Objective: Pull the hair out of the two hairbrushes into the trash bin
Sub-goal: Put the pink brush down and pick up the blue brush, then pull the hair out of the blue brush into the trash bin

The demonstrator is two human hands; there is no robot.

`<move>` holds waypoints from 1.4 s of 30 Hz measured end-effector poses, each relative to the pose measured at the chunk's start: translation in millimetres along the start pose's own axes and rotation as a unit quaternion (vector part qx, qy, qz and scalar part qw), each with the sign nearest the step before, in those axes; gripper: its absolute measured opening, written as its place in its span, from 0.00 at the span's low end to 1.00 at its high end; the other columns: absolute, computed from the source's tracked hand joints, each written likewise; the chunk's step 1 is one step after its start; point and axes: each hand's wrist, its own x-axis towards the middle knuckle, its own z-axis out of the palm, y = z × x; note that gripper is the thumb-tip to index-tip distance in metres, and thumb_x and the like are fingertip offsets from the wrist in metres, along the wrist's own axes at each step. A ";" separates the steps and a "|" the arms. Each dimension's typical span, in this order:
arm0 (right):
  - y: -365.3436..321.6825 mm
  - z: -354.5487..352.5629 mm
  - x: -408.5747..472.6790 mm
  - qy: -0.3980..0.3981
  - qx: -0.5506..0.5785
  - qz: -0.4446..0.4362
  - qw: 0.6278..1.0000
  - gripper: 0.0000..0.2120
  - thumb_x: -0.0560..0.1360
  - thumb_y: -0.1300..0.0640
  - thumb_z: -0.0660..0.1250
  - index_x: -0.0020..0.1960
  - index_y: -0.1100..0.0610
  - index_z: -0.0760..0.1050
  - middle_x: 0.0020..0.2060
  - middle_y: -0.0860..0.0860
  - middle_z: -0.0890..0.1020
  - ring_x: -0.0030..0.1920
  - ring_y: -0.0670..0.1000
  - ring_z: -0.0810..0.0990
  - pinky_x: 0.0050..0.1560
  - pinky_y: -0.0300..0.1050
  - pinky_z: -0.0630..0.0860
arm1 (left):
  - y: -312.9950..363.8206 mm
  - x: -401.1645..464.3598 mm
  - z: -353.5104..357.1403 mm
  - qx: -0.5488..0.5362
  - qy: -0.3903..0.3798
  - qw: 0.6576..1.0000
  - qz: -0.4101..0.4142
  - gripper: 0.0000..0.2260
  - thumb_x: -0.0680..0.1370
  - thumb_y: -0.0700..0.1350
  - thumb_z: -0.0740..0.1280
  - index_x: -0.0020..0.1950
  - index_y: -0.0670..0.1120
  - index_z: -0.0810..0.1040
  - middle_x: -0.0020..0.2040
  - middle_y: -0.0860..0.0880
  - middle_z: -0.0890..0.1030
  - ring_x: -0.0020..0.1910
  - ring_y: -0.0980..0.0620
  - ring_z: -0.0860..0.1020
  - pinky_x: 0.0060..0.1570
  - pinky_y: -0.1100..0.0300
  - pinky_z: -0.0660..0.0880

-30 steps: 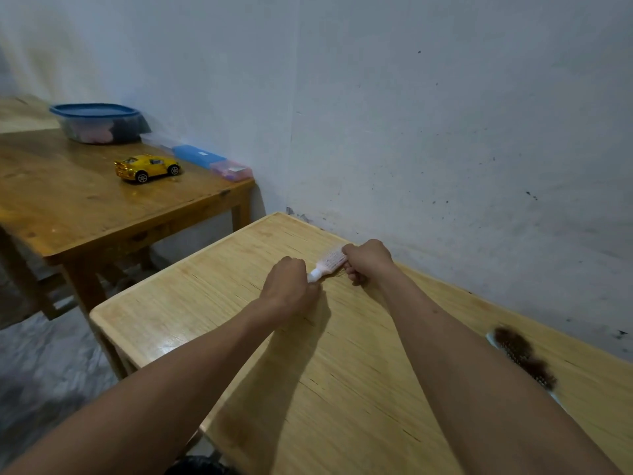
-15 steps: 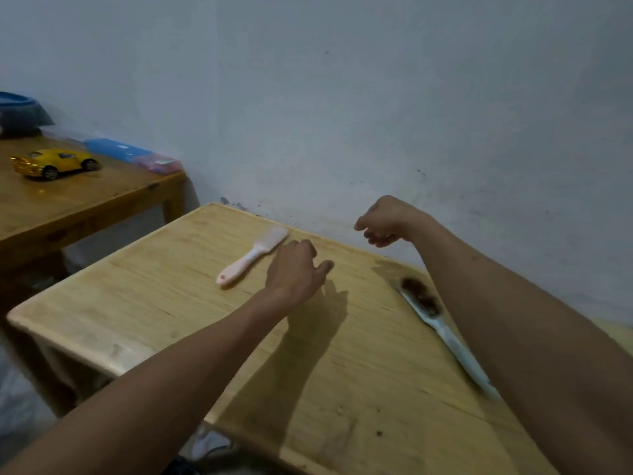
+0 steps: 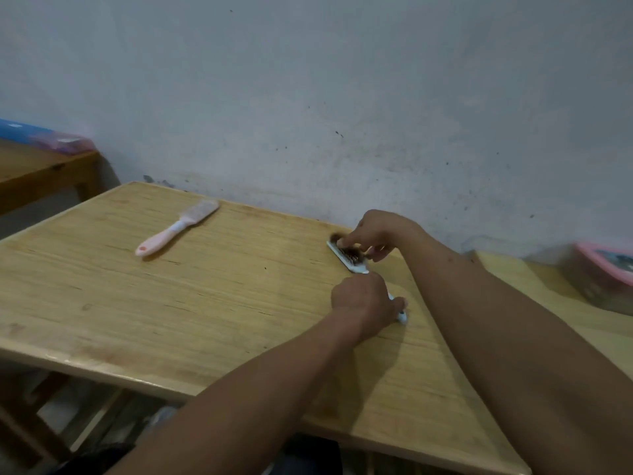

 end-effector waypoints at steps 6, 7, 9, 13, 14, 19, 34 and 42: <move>4.8 13.7 2.5 0.021 0.029 -0.016 0.999 0.17 0.69 0.53 0.80 0.45 0.65 0.79 0.42 0.59 0.84 0.43 0.59 0.88 0.45 0.52 0.87 | -0.1 5.4 5.0 -0.085 -0.031 0.994 -0.067 0.18 0.75 0.55 0.71 0.35 0.47 0.67 0.36 0.50 0.73 0.43 0.47 0.77 0.39 0.56 0.71; 4.7 12.9 3.0 0.031 0.040 -0.019 0.999 0.15 0.69 0.54 0.79 0.42 0.64 0.78 0.40 0.59 0.83 0.40 0.59 0.87 0.41 0.49 0.86 | -1.0 7.4 3.8 -0.098 -0.037 0.992 -0.077 0.17 0.73 0.54 0.73 0.36 0.47 0.69 0.35 0.50 0.72 0.42 0.47 0.77 0.38 0.56 0.71; 2.1 9.1 1.8 0.047 0.068 -0.026 0.996 0.13 0.69 0.55 0.77 0.40 0.64 0.77 0.39 0.59 0.82 0.38 0.57 0.85 0.39 0.48 0.85 | -4.8 9.3 1.5 -0.125 -0.052 0.987 -0.090 0.14 0.70 0.51 0.75 0.44 0.45 0.74 0.37 0.50 0.75 0.42 0.47 0.78 0.40 0.57 0.75; -20.3 -5.8 -6.2 0.069 0.111 -0.053 0.990 0.16 0.69 0.55 0.78 0.46 0.66 0.79 0.43 0.61 0.85 0.41 0.58 0.88 0.44 0.51 0.87 | -23.1 5.2 -6.5 -0.242 -0.028 0.962 -0.120 0.15 0.72 0.48 0.73 0.52 0.43 0.74 0.47 0.44 0.81 0.42 0.45 0.81 0.37 0.55 0.77; -29.3 -9.1 -10.1 0.073 0.120 -0.065 0.988 0.16 0.69 0.55 0.78 0.45 0.66 0.79 0.43 0.61 0.85 0.40 0.57 0.88 0.44 0.51 0.87 | -29.6 4.8 -12.1 -0.262 -0.009 0.957 -0.123 0.15 0.72 0.48 0.72 0.54 0.42 0.75 0.49 0.43 0.82 0.43 0.44 0.81 0.37 0.54 0.78; -81.6 -12.6 -36.8 0.050 0.155 -0.118 0.980 0.13 0.71 0.55 0.76 0.44 0.64 0.78 0.41 0.61 0.85 0.34 0.56 0.85 0.48 0.51 0.87 | -67.2 0.8 -55.6 -0.387 0.111 0.907 -0.124 0.12 0.79 0.47 0.66 0.57 0.40 0.74 0.49 0.40 0.84 0.43 0.42 0.84 0.48 0.45 0.83; -247.9 120.5 -101.0 -0.135 0.205 -0.298 0.923 0.17 0.78 0.54 0.74 0.59 0.66 0.80 0.48 0.59 0.85 0.41 0.54 0.87 0.42 0.44 0.86 | -260.5 -167.1 -152.4 -0.369 0.304 0.864 -0.156 0.18 0.78 0.61 0.62 0.52 0.47 0.75 0.29 0.50 0.70 0.24 0.48 0.71 0.27 0.57 0.67; -300.2 243.0 -143.6 -0.117 0.121 -0.388 0.906 0.03 0.73 0.67 0.76 0.46 0.67 0.85 0.36 0.62 0.86 0.30 0.52 0.85 0.37 0.44 0.86 | -350.0 -275.6 -138.9 -0.241 0.318 0.886 -0.237 0.22 0.78 0.67 0.59 0.45 0.48 0.74 0.33 0.48 0.75 0.26 0.49 0.76 0.26 0.56 0.73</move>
